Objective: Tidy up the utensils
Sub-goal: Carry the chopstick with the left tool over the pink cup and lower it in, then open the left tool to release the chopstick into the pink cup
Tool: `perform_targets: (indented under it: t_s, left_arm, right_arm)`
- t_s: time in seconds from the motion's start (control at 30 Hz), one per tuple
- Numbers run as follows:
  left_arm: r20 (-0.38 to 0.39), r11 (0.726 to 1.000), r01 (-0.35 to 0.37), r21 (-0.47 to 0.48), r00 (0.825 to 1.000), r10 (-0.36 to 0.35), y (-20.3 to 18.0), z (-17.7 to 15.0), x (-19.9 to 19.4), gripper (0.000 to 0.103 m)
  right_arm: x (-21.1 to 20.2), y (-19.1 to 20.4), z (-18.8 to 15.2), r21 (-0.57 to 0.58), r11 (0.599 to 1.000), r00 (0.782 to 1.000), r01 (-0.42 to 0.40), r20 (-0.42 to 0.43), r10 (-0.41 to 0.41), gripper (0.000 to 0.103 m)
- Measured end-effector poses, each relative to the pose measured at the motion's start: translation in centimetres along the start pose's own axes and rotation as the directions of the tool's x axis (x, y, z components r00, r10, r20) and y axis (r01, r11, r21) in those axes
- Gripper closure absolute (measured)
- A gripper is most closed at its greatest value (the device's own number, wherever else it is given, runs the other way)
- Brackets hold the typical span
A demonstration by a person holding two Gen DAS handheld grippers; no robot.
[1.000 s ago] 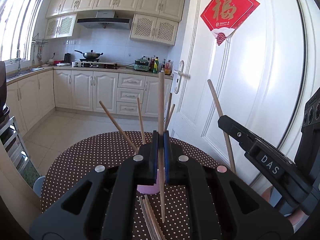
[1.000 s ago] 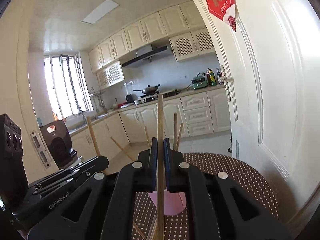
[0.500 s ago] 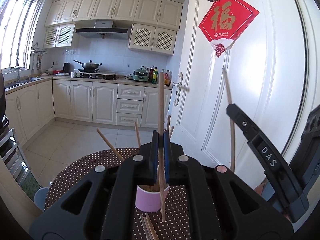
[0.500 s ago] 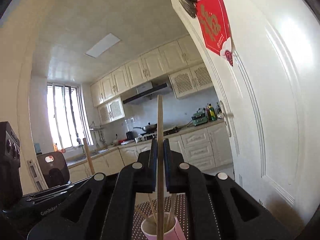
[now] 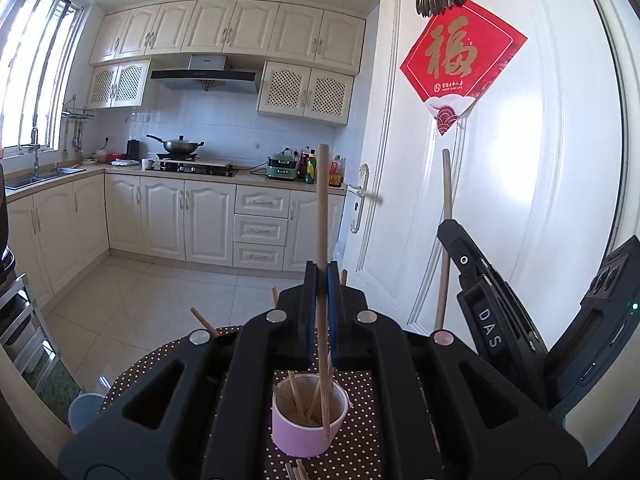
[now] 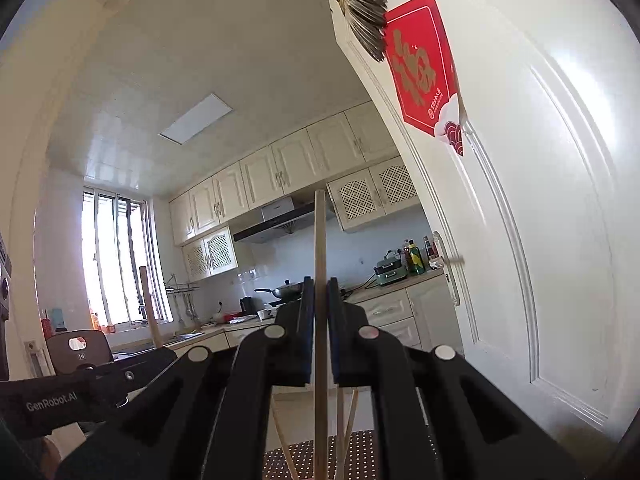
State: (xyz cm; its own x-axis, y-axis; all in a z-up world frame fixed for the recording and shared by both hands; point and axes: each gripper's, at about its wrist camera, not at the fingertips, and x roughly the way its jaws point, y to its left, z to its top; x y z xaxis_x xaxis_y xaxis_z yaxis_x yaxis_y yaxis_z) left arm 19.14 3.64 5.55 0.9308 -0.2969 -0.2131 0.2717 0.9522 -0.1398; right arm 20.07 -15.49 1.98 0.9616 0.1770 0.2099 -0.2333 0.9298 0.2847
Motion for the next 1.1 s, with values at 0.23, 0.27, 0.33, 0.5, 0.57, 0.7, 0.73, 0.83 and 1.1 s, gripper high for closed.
perform_targets:
  t_s: [0.23,0.27,0.33,0.5,0.57,0.7,0.73,0.83,1.1]
  left_arm:
    - [-0.005,1.000,-0.014,-0.013,1.000,0.014,1.1,0.0,2.0,0.098]
    - [-0.011,1.000,-0.018,-0.014,1.000,0.018,1.3,-0.1,2.4,0.098]
    - [-0.020,1.000,-0.021,-0.015,1.000,0.021,1.5,-0.4,3.1,0.098]
    - [-0.038,0.999,-0.023,-0.024,0.999,0.023,2.1,-1.0,4.7,0.098]
    - [-0.044,0.999,-0.029,-0.023,0.999,0.028,2.4,-1.3,5.3,0.098]
    - [-0.071,0.999,-0.023,-0.035,0.997,0.021,2.9,-2.1,6.3,0.098]
    - [-0.076,0.999,-0.023,-0.038,0.997,0.021,3.0,-2.3,6.5,0.098]
    - [-0.088,0.998,-0.029,-0.049,0.996,0.024,3.5,-2.9,7.1,0.098]
    - [-0.103,0.998,-0.018,-0.060,0.995,0.012,4.1,-3.9,7.8,0.098]
  right_arm:
    - [2.6,-0.5,-1.9,0.028,0.999,1.000,0.020,-0.009,-0.019,0.098]
    - [2.9,-0.6,-2.1,0.034,0.999,1.000,0.023,-0.011,-0.023,0.098]
    - [3.6,-0.8,-2.5,0.046,0.999,1.000,0.022,-0.019,-0.021,0.098]
    - [4.5,-0.7,-3.2,0.048,0.999,1.000,0.012,-0.022,-0.011,0.098]
    - [4.8,-0.6,-3.5,0.047,0.999,1.000,0.011,-0.027,-0.010,0.098]
    - [5.3,-0.4,-3.9,0.033,0.999,1.000,0.012,-0.025,-0.011,0.098]
    - [5.4,-0.4,-4.0,0.029,0.999,1.000,0.014,-0.026,-0.013,0.098]
    - [5.6,-0.6,-4.2,0.054,0.999,1.000,-0.003,-0.021,0.004,0.098]
    - [6.2,0.1,-4.9,0.025,1.000,0.999,-0.015,-0.041,0.016,0.098]
